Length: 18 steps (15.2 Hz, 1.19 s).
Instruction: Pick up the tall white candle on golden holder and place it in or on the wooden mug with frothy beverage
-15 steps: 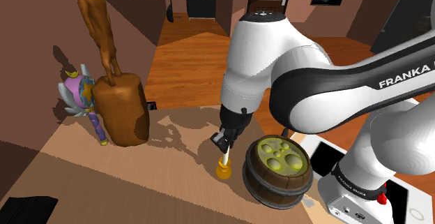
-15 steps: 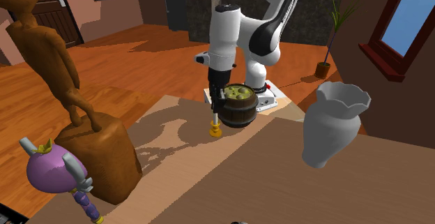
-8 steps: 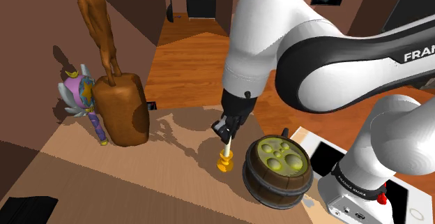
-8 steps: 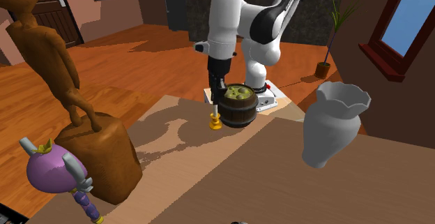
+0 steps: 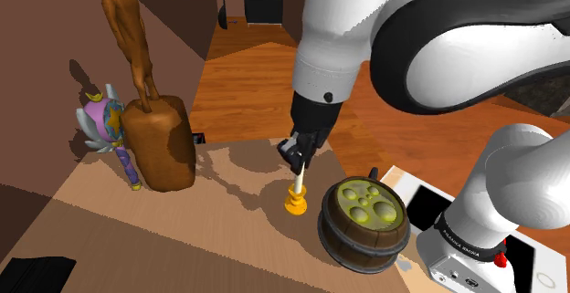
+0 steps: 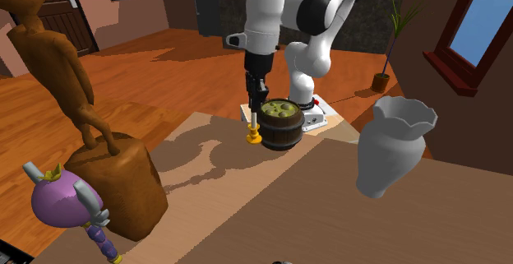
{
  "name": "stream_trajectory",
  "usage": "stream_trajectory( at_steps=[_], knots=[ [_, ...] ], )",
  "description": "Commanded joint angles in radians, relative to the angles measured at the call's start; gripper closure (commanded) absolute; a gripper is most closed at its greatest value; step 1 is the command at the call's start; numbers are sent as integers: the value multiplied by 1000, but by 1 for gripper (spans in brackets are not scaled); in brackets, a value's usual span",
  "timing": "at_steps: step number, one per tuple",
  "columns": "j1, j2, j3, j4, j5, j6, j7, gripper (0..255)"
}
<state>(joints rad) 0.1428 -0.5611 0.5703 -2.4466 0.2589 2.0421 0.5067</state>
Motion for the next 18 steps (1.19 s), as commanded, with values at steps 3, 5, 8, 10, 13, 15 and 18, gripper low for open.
stream_trajectory(
  at_steps=[3,5,8,10,13,15,18],
  knots=[
    [-1,-15,-17,44,-7,-60,-4,255],
    [-2,-19,-24,68,-10,-88,-4,255],
    [-5,-24,-34,104,-16,-129,-5,255],
    [-6,-25,-40,129,-20,-155,-5,255],
    [-9,-26,-49,168,-26,-195,-5,255],
    [-11,-25,-54,195,-30,-221,-5,255],
    [-15,-22,-61,237,-36,-260,-4,255]
  ],
)
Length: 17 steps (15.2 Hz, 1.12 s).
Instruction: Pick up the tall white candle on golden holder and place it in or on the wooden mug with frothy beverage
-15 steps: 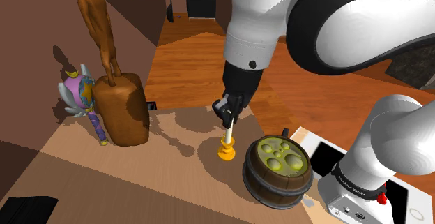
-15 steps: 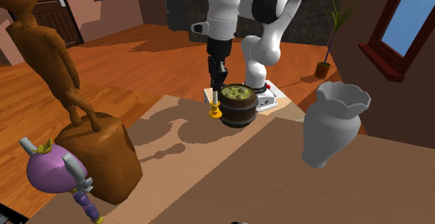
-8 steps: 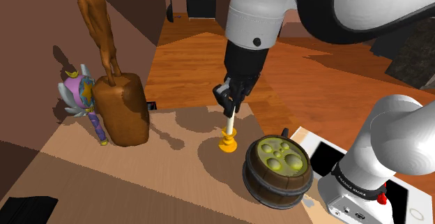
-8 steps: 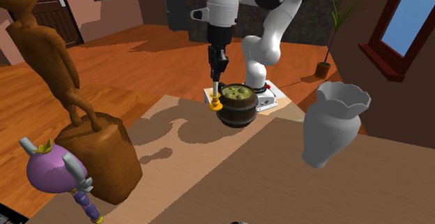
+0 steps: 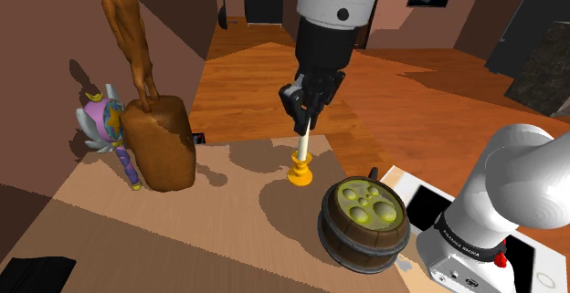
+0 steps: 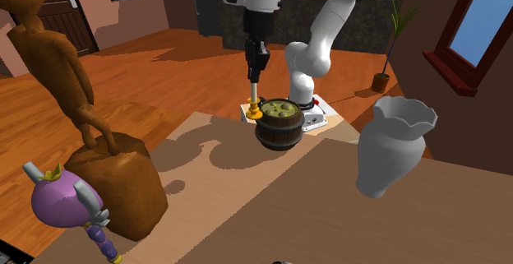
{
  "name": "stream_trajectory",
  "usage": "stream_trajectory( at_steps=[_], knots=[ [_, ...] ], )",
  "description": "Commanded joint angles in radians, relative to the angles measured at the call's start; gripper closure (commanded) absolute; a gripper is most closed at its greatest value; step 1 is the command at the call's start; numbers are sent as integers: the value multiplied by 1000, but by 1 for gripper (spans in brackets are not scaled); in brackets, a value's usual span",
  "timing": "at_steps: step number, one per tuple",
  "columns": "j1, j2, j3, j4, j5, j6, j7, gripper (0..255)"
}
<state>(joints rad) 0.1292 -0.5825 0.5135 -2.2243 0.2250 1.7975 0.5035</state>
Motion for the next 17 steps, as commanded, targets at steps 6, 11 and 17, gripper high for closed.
stream_trajectory(
  at_steps=[6,11,17],
  knots=[
    [-8,9,-15,91,-13,-83,1,255],
    [34,-167,-105,17,4,-194,-54,255],
    [75,-353,-206,-28,-14,-348,-102,255]
  ],
)
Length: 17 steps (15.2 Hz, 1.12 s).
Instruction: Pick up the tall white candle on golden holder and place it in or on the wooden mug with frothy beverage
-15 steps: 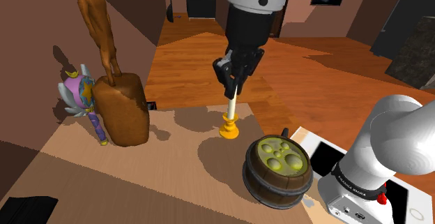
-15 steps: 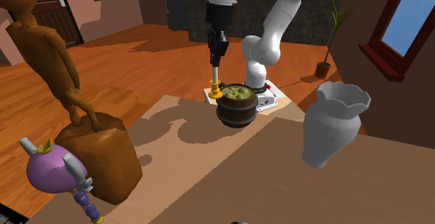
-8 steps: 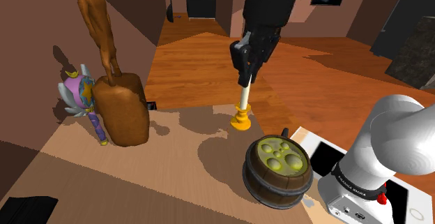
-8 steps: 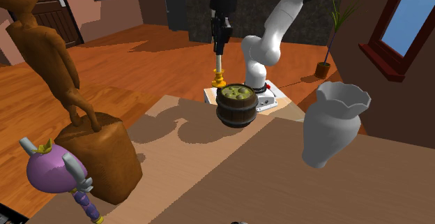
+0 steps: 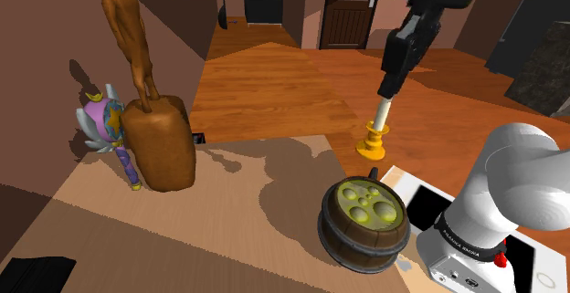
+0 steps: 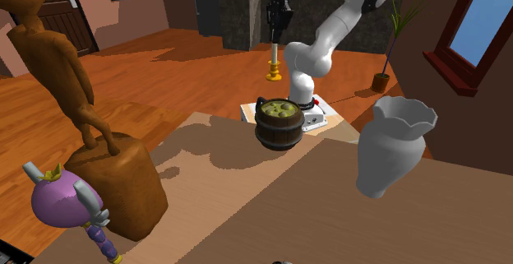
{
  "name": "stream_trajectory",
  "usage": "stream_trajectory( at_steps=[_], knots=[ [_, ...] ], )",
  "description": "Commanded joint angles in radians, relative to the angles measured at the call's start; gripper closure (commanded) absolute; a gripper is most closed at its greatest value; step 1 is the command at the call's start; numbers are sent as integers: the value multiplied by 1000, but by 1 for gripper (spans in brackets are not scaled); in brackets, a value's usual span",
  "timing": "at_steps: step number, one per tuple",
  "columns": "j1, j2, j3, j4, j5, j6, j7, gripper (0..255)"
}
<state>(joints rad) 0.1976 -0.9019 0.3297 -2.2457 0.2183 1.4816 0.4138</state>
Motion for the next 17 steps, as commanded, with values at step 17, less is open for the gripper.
stream_trajectory(
  at_steps=[17],
  knots=[
    [43,-181,-16,-262,21,72,-29,255]
  ],
)
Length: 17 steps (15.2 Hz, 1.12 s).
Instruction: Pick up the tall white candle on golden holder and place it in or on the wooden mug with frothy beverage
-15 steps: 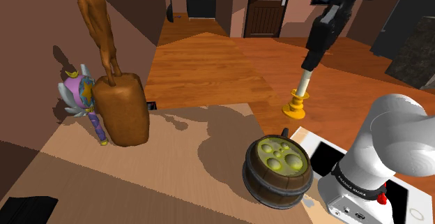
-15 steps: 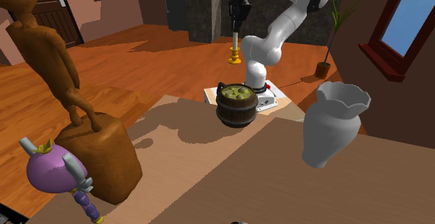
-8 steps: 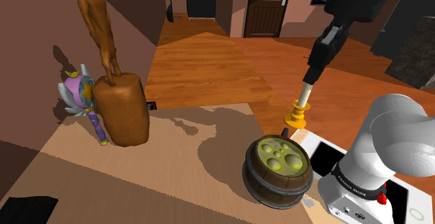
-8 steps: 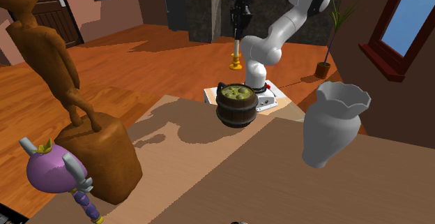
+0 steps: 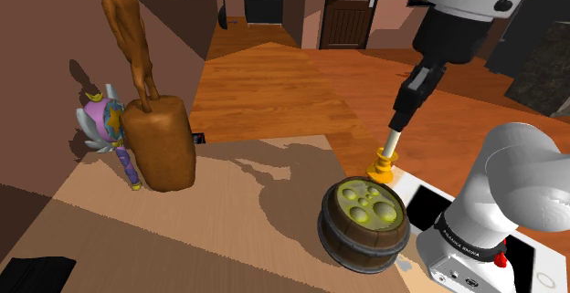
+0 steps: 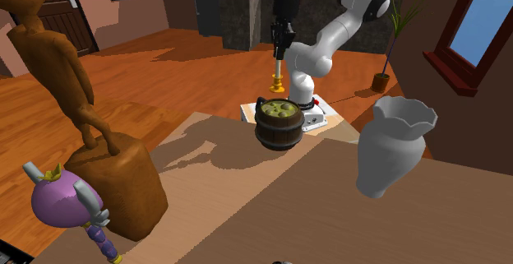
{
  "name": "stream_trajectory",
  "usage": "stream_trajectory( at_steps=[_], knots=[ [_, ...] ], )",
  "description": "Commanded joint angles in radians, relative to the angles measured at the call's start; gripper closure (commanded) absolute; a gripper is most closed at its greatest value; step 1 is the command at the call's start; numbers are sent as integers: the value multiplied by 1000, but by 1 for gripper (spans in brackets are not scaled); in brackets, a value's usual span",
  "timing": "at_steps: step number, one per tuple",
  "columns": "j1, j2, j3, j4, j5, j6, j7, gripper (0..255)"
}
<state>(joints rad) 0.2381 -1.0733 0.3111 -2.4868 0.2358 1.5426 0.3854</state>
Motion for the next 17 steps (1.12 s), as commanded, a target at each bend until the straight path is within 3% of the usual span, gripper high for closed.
stream_trajectory(
  at_steps=[1,8,16,17],
  knots=[
    [5,-15,5,-36,6,22,-1,255],
    [22,-51,31,-154,33,103,-1,255],
    [22,-51,31,-154,33,102,-1,255],
    [22,-51,31,-154,33,102,-1,0]
  ],
)
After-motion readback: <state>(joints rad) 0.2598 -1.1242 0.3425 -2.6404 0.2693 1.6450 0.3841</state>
